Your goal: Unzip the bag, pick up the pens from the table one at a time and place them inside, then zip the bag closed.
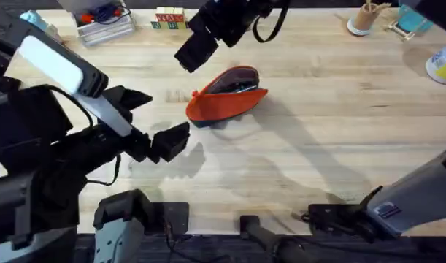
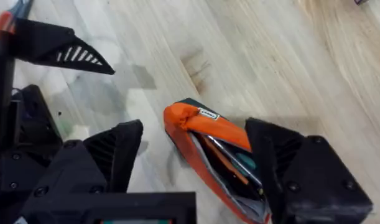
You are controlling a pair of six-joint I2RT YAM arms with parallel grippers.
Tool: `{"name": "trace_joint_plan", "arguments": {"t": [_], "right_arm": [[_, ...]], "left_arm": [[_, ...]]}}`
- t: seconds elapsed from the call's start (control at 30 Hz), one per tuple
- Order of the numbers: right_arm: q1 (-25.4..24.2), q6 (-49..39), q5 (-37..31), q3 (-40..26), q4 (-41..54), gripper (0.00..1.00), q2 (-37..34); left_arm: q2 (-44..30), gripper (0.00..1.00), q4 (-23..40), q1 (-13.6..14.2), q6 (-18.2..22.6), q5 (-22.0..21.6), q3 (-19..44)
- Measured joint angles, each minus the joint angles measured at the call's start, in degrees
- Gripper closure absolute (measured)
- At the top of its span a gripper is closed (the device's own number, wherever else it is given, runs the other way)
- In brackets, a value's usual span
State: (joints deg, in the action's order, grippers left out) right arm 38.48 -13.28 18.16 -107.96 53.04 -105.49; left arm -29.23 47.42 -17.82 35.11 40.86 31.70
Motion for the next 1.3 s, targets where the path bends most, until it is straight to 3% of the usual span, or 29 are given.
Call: {"name": "trace_joint_plan", "arguments": {"t": [0.87, 1.3], "right_arm": [[3.09, 0.25, 0.67, -0.07, -3.11, 0.005, -9.09], [4.88, 5.21, -6.50, -0.15, -1.30, 0.005, -10.68]], "left_arm": [[0.00, 0.007, 0.00, 0.00, 0.00, 0.00, 0.00], [0.00, 0.007, 0.00, 0.00, 0.00, 0.00, 0.00]]}}
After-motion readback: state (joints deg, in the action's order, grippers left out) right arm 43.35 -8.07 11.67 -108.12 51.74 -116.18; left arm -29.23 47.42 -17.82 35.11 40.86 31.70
